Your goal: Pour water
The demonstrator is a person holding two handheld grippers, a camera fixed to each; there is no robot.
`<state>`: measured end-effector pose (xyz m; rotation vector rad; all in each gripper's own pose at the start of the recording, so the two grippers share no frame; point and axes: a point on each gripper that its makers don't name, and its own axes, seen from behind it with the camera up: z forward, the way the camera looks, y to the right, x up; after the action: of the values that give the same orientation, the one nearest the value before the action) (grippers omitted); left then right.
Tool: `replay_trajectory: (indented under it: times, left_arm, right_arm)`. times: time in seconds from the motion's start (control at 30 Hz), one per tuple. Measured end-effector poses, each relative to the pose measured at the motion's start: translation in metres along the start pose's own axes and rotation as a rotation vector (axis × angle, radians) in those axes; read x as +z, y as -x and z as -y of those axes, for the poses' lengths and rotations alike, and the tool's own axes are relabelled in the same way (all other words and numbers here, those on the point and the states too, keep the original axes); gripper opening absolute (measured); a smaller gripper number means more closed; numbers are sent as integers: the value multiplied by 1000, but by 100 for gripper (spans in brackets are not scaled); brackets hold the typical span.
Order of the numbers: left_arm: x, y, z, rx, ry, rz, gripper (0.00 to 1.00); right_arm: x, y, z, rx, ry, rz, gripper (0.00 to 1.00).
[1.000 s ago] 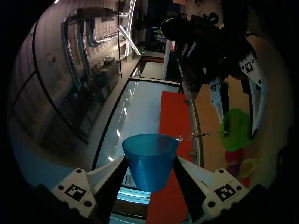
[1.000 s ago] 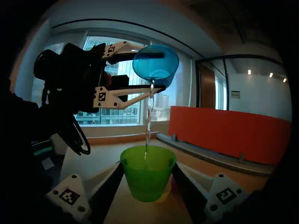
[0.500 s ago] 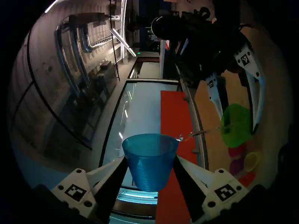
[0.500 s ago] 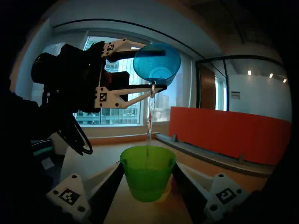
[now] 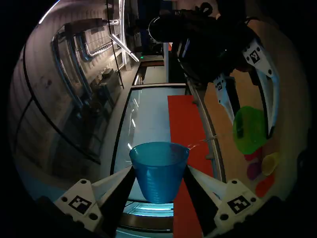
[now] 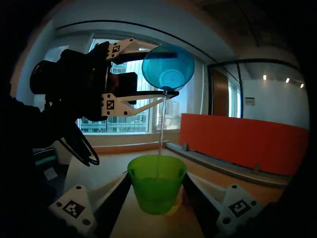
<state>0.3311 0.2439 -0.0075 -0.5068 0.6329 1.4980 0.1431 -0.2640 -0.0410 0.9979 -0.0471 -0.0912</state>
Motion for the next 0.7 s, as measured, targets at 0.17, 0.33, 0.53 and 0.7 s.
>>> replay_trajectory:
  times: [0.17,0.33,0.53,0.7]
  left_arm:
    - [-1,-3,2,29,-11,-6,81]
    - [-1,-7,0,59,-13,-14,81]
    - [1,-6,2,62,-15,-16,81]
    - [2,-3,6,37,-19,-15,81]
  right_arm:
    - [0,1,0,1,1,-1,90]
    - [1,2,0,3,1,-1,90]
    - [1,2,0,2,0,0,90]
    - [1,2,-1,3,3,0,90]
